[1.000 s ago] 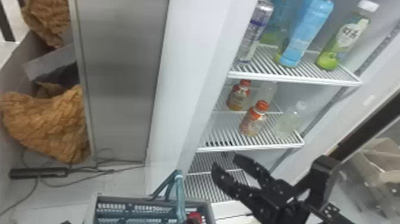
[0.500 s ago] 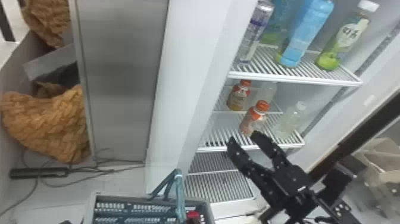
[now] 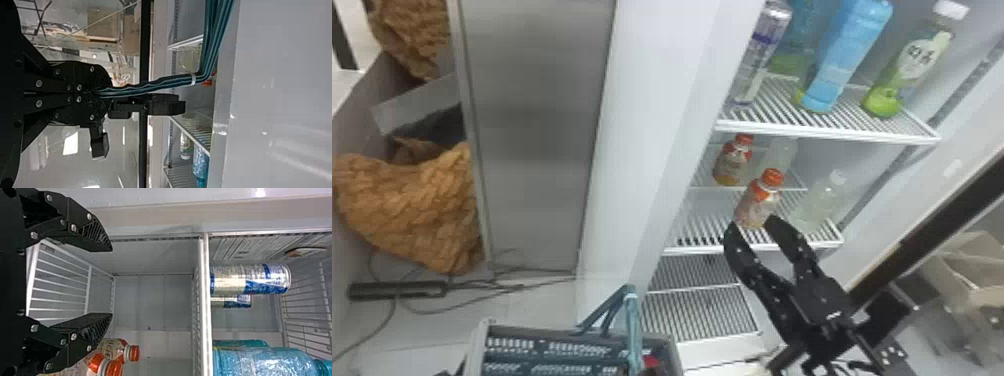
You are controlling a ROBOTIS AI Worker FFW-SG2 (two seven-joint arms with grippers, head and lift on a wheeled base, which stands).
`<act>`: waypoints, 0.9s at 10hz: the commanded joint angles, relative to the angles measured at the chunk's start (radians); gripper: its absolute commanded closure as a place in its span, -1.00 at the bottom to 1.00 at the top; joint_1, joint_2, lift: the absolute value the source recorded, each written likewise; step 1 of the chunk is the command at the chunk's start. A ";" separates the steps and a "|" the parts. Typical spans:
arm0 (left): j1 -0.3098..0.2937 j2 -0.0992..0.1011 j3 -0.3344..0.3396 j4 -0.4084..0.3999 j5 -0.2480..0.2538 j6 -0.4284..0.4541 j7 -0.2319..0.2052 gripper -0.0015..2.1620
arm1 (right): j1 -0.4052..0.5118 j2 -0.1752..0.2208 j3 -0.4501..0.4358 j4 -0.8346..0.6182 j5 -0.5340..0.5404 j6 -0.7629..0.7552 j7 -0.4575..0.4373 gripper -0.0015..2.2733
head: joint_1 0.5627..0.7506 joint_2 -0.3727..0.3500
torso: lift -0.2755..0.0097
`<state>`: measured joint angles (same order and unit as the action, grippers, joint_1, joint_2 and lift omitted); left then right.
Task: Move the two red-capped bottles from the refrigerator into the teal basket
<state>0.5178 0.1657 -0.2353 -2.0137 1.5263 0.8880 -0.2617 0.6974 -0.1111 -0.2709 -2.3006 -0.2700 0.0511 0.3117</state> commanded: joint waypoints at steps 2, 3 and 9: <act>0.000 0.000 0.000 0.000 -0.003 0.003 0.001 0.07 | -0.030 -0.018 0.048 0.046 -0.003 -0.032 -0.025 -0.57 | 0.41 -0.94 | -0.64; -0.002 0.000 -0.002 0.000 -0.003 0.003 0.001 0.07 | -0.035 -0.021 0.058 0.051 0.005 -0.034 -0.039 -0.57 | 0.41 -0.94 | -0.64; -0.010 0.000 -0.004 0.002 -0.001 0.003 0.007 0.07 | -0.079 -0.028 0.083 0.162 0.021 -0.073 -0.052 -0.58 | 0.41 -0.94 | -0.64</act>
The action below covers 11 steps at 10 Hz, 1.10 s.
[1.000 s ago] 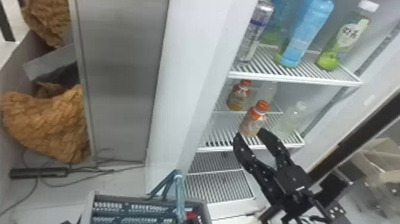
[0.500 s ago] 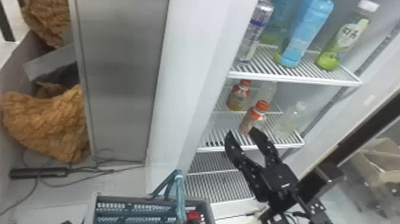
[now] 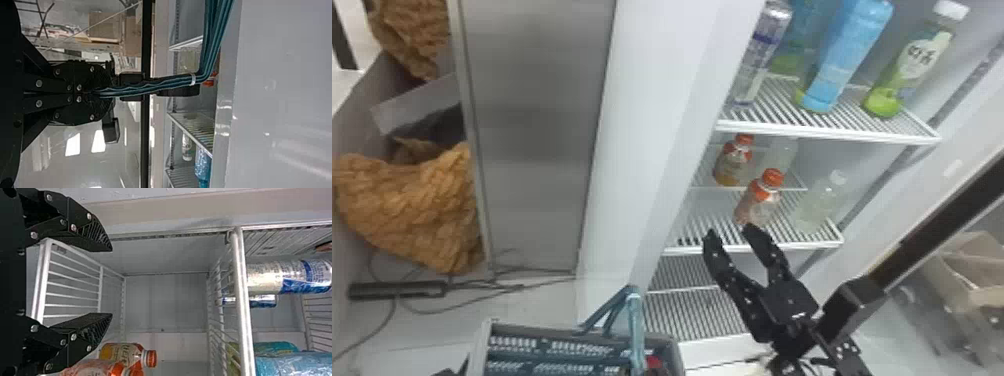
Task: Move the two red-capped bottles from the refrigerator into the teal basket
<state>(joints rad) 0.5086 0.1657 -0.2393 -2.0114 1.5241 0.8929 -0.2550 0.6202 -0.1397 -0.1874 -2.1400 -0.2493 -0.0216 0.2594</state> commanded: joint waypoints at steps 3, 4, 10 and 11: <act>-0.001 0.000 -0.004 0.003 0.003 -0.004 0.000 0.07 | -0.002 0.000 0.000 0.001 -0.002 -0.001 0.000 -0.58 | 0.41 -0.94 | -0.64; -0.001 0.000 -0.002 0.003 0.003 -0.004 0.000 0.07 | -0.002 0.000 0.000 -0.001 -0.002 -0.001 0.000 -0.58 | 0.41 -0.94 | -0.64; -0.001 0.000 -0.002 0.003 0.005 -0.007 0.000 0.07 | 0.001 0.000 -0.002 -0.006 0.000 -0.010 0.000 -0.58 | 0.41 -0.94 | -0.64; -0.001 0.000 -0.002 0.003 0.005 -0.009 0.000 0.07 | 0.001 0.000 0.000 -0.006 0.000 -0.013 0.000 -0.58 | 0.41 -0.94 | -0.64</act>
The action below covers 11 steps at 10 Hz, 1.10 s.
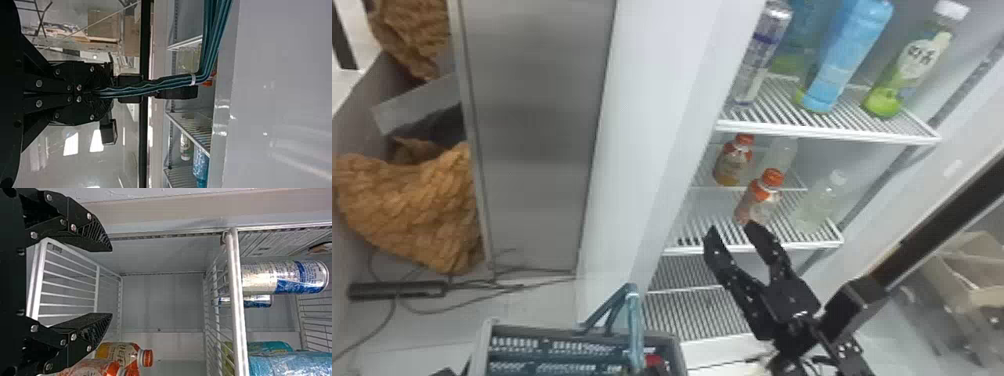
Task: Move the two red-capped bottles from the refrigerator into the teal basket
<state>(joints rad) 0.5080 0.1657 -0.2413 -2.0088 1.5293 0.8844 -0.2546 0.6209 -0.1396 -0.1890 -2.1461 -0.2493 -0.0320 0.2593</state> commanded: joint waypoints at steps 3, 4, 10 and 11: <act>0.002 0.000 0.000 0.000 0.000 -0.001 -0.002 0.07 | 0.000 0.000 0.000 0.000 0.000 -0.007 0.001 -0.58 | 0.41 -0.94 | -0.64; 0.002 0.000 0.000 0.000 0.000 -0.001 -0.002 0.07 | 0.000 0.000 0.000 0.000 0.002 -0.015 0.000 -0.58 | 0.41 -0.94 | -0.64; 0.002 0.000 0.000 0.000 0.000 -0.001 -0.002 0.07 | 0.007 0.002 0.000 0.002 0.004 -0.064 -0.015 -0.58 | 0.41 -0.94 | -0.64; 0.002 0.000 0.000 0.000 0.000 -0.001 -0.002 0.07 | 0.007 0.003 0.000 0.005 0.004 -0.064 -0.017 -0.58 | 0.41 -0.94 | -0.64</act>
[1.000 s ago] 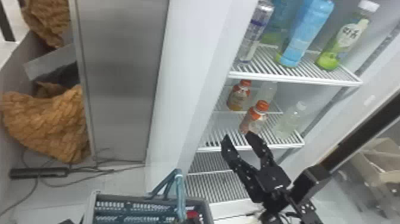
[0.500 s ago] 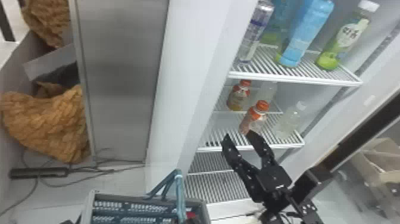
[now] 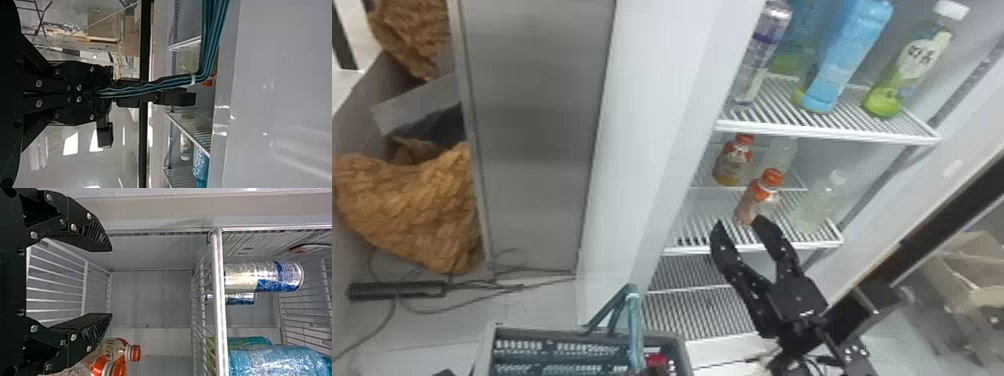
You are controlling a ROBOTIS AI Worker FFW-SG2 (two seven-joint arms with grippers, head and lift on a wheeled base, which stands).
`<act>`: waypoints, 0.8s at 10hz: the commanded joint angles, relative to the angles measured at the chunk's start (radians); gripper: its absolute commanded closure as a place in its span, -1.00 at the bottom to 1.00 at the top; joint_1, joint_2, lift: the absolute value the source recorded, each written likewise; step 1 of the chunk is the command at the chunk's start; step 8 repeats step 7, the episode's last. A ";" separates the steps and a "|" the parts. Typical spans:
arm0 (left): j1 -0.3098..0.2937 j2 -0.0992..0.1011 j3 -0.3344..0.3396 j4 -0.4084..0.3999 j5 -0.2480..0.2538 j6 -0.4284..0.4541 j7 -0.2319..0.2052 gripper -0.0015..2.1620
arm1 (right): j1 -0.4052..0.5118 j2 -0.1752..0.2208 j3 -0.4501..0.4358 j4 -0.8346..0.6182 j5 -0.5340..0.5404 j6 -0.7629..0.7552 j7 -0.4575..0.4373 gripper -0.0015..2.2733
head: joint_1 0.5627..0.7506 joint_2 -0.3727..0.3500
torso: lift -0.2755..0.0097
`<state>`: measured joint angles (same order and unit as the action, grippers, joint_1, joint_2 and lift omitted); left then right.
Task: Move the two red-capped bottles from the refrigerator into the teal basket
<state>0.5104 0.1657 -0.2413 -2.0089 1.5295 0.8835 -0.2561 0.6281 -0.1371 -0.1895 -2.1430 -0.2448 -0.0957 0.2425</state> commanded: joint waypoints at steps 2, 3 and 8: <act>0.002 0.000 0.000 0.000 0.000 -0.002 0.000 0.07 | 0.003 0.001 0.000 -0.001 0.000 0.000 0.000 -0.58 | 0.41 -0.94 | -0.64; 0.002 0.000 0.002 0.000 0.000 -0.002 0.000 0.07 | 0.003 0.001 0.000 -0.001 0.000 0.000 -0.002 -0.58 | 0.41 -0.94 | -0.64; 0.007 -0.002 0.006 0.000 0.000 -0.005 0.000 0.07 | 0.015 0.004 -0.008 -0.008 0.000 0.000 -0.009 -0.59 | 0.41 -0.94 | -0.64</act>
